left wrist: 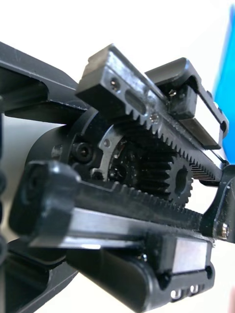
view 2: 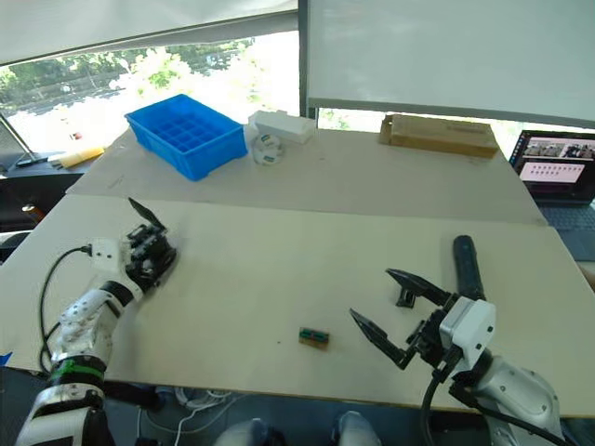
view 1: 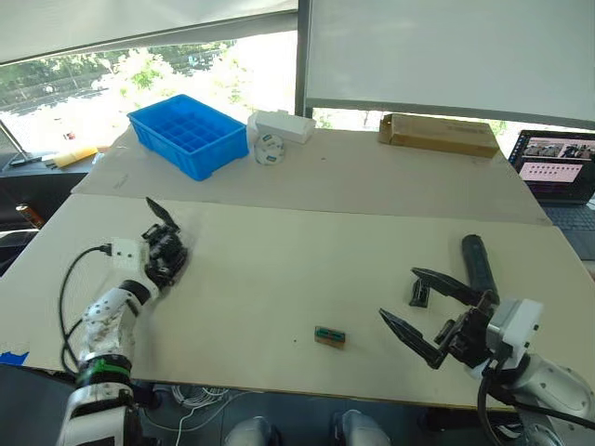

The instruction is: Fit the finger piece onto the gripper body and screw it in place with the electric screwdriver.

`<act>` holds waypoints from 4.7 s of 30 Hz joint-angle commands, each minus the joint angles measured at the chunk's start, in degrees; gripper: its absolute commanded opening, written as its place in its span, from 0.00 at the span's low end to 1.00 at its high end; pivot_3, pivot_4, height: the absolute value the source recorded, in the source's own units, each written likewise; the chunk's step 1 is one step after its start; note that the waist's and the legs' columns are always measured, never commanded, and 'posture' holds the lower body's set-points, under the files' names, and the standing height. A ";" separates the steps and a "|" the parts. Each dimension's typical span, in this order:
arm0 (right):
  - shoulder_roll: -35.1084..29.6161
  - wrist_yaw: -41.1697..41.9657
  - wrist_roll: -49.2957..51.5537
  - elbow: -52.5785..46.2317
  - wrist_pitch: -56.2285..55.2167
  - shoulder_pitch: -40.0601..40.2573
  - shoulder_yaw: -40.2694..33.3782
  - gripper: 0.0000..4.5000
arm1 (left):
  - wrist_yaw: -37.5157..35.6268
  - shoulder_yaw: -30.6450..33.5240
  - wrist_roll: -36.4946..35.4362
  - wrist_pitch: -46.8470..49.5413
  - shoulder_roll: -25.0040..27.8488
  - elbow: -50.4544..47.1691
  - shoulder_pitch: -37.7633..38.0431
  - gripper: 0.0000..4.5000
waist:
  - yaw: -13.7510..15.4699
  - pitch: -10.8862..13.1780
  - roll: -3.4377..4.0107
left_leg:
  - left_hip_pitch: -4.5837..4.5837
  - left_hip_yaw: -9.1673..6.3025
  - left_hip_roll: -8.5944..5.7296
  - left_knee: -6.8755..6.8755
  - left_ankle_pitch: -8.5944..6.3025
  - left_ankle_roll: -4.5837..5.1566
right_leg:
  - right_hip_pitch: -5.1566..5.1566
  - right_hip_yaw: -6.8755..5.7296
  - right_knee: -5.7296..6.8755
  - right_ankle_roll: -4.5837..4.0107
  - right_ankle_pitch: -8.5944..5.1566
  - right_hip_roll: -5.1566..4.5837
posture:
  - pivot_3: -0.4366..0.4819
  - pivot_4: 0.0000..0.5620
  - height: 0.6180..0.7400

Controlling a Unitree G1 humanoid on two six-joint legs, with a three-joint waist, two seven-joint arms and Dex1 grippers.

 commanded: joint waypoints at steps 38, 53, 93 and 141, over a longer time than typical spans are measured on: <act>-0.30 3.51 4.30 -5.85 -1.70 14.55 -7.35 1.00 | -1.74 -30.87 16.15 1.33 -14.91 -13.92 -1.61 0.63 | 0.52 -0.06 0.17 | -0.42 -0.30 0.21 0.47 -0.24 0.59 | -0.09 0.09 -0.34 0.09 0.29 -0.10 | 0.48 0.27 1.00; -1.11 2.68 5.05 -6.72 -0.67 14.46 -7.54 1.00 | -19.03 -25.62 5.45 8.10 -4.28 -14.54 -1.59 0.99 | 0.44 -0.25 0.49 | -0.39 -0.30 0.21 0.48 -0.24 0.58 | -0.10 0.05 -0.31 0.11 0.27 0.02 | 0.48 0.27 1.00; -1.95 1.80 4.38 -5.82 0.79 11.40 -8.26 1.00 | -9.78 -22.50 12.46 1.71 -18.62 -16.43 -1.89 0.51 | -0.16 -0.23 0.44 | -0.60 -0.42 0.04 0.81 -0.42 0.93 | -0.05 0.15 -0.39 0.38 0.32 -0.21 | 0.48 0.27 1.00; -3.73 3.37 5.41 -5.41 2.36 10.08 -10.91 1.00 | -37.64 -26.41 16.89 -20.41 -11.80 36.92 -32.37 0.98 | -0.67 -0.31 0.57 | -0.66 -0.39 -0.03 0.92 -0.41 0.92 | -0.04 -0.06 -0.36 0.40 0.30 0.00 | 0.48 0.27 1.00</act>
